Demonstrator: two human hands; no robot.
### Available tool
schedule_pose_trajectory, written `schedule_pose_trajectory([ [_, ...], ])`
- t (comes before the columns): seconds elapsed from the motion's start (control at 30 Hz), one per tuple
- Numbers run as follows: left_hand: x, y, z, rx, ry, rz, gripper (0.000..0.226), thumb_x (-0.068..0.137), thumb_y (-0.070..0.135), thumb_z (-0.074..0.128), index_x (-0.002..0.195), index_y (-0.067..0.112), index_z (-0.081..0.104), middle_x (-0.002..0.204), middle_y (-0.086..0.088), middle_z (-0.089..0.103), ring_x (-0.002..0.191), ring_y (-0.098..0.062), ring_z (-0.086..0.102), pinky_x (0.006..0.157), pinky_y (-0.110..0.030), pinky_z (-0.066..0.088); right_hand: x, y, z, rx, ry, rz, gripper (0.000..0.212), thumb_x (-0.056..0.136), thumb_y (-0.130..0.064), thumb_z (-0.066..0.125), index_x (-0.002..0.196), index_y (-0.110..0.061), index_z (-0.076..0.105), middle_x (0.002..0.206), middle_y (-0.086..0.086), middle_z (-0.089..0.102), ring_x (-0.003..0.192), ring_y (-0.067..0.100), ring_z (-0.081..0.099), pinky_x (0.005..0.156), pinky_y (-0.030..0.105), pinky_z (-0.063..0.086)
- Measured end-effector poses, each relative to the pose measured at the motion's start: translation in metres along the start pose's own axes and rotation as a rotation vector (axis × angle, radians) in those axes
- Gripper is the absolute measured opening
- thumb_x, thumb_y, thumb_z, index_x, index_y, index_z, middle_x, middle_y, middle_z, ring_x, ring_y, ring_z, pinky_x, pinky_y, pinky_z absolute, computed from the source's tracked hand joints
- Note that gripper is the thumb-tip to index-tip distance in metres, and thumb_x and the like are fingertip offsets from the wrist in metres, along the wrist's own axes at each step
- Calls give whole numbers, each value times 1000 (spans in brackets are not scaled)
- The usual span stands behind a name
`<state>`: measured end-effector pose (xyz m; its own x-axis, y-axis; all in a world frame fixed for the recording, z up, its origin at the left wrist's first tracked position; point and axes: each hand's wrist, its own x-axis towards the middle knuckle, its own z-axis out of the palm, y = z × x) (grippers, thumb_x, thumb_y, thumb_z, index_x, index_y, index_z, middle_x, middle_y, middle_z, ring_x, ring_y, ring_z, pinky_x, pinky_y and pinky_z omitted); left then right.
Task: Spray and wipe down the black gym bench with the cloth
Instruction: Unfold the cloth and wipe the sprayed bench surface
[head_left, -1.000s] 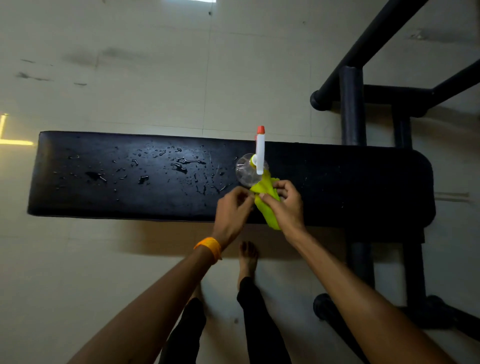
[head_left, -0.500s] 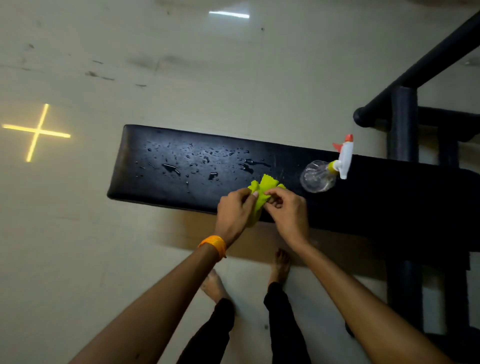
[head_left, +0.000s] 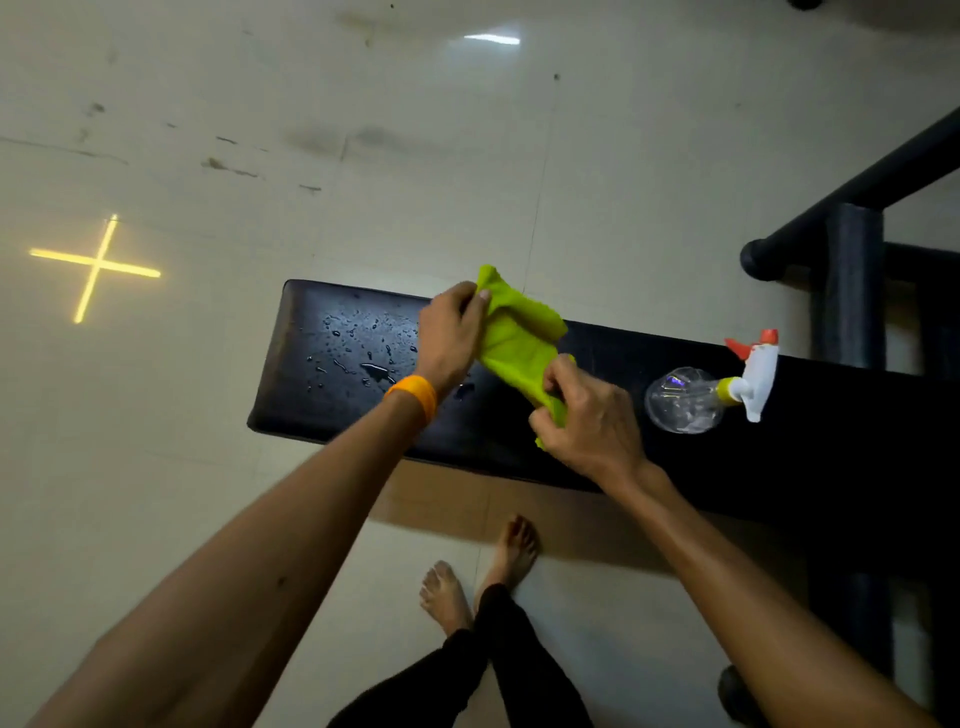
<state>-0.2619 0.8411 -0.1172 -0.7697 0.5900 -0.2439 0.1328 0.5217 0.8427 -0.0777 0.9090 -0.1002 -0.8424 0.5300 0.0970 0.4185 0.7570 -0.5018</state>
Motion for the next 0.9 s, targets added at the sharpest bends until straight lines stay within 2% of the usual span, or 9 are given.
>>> schedule_pose_trajectory([
  [0.1, 31, -21, -9, -48, -36, -36, 25, 102, 23, 52, 100, 4, 67, 78, -7, 66, 68, -18, 57, 64, -37, 49, -1, -9, 23, -110, -150, -110, 26, 75, -21, 68, 98, -16, 57, 83, 4, 65, 70, 33, 65, 48, 33, 42],
  [0.27, 33, -88, -25, 180, -104, -162, 33, 104, 22, 54, 132, 4, 56, 120, -19, 69, 106, -35, 67, 89, -40, 52, -3, -29, 87, -127, -795, -51, 38, 98, -32, 54, 132, -17, 49, 124, 12, 59, 111, 36, 60, 83, 45, 50],
  [0.33, 21, -112, -36, 280, -63, -109, 34, 104, 20, 52, 134, 3, 53, 121, -18, 68, 109, -34, 64, 89, -40, 47, -2, -34, 109, -129, -758, -32, 27, 99, -26, 49, 123, -15, 56, 117, 14, 64, 106, 38, 62, 80, 45, 49],
  [0.43, 9, -149, -61, 472, 16, 55, 34, 103, 19, 49, 134, 4, 52, 125, -19, 62, 116, -37, 56, 96, -47, 43, 9, -31, 134, -78, -396, 61, 23, 97, -18, 51, 116, -15, 63, 108, 11, 66, 95, 37, 65, 72, 44, 53],
  [0.5, 5, -176, -79, 583, 15, 123, 39, 102, 21, 48, 138, 5, 49, 134, -20, 57, 123, -37, 51, 101, -49, 42, 28, -24, 149, -99, -204, 48, 32, 95, -21, 58, 126, -15, 63, 117, 11, 64, 105, 34, 62, 81, 44, 55],
  [0.6, 18, -211, -98, 705, -4, 219, 53, 102, 29, 44, 148, 3, 40, 154, -21, 42, 143, -38, 37, 116, -53, 32, 66, -7, 173, -280, -320, 43, 58, 101, -46, 47, 155, -29, 34, 161, 12, 33, 149, 34, 29, 120, 53, 27],
  [0.67, 31, -227, -100, 767, -70, 272, 63, 102, 39, 38, 156, 6, 29, 165, -16, 26, 153, -34, 21, 124, -54, 17, 75, 4, 193, -385, -332, 86, 62, 103, -57, 30, 159, -35, 16, 169, 5, 11, 156, 30, 7, 124, 57, 10],
  [0.8, 44, -249, -96, 873, -97, 365, 69, 103, 47, 27, 161, 14, 15, 170, -10, 10, 157, -27, 6, 126, -55, 6, 49, -35, 235, -407, -159, 350, 63, 104, -56, 21, 161, -30, 12, 170, 4, 4, 157, 30, 1, 125, 57, 2],
  [0.9, 46, -255, -94, 896, -70, 382, 69, 102, 46, 28, 161, 14, 16, 170, -9, 11, 157, -27, 6, 126, -55, 7, 35, -43, 238, -408, -294, 124, 64, 103, -56, 26, 161, -31, 10, 170, 4, 3, 157, 30, 0, 124, 58, 4],
])
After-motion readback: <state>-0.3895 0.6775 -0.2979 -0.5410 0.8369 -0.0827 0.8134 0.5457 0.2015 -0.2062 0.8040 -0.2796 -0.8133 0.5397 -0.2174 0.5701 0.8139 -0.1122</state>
